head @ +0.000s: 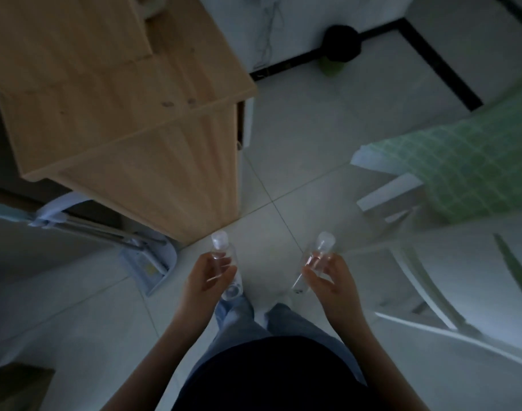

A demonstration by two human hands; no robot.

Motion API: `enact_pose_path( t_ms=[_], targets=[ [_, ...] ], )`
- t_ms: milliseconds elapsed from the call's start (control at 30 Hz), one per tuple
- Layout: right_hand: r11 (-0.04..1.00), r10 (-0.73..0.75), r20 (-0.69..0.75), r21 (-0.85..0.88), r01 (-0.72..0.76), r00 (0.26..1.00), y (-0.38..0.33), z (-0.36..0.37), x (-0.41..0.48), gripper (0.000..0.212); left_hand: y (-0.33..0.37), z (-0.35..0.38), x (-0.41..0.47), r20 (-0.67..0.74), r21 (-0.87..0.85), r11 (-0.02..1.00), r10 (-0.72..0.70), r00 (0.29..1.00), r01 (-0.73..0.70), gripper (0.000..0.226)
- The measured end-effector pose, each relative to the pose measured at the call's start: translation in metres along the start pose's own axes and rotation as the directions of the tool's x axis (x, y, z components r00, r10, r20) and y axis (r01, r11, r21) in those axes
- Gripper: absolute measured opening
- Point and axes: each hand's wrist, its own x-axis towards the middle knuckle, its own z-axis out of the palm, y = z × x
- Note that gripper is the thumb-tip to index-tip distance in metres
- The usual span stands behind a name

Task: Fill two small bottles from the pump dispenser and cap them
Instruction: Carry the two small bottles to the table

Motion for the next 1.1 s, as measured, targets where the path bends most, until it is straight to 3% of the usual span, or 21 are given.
enact_pose_path(
  t_ms=[267,533,667,1100],
  targets=[
    [0.985,0.054,-0.175,0.171,-0.024,0.983,0.046,-0.074,-0.049,0.02,0.007,0.075,-0.034,0.262,0.142,0.986,0.046,0.964,-0.086,0.026],
    [0.966,0.152,-0.361,0.25,-0.061,0.92,0.119,-0.182,-0.126,0.023,-0.01,0.197,-0.095,0.428,0.174,0.965,0.103,0.898,-0.194,0.016],
    [0.962,0.182,-0.472,0.267,-0.057,0.863,0.147,-0.236,-0.168,0.026,-0.011,0.263,-0.133,0.562,0.154,0.962,0.104,0.821,-0.227,0.028],
    [0.867,0.419,-0.7,0.497,-0.026,0.578,0.22,-0.329,-0.259,0.02,-0.006,0.428,-0.211,0.878,0.249,0.887,-0.038,0.476,-0.389,0.022]
  ],
)
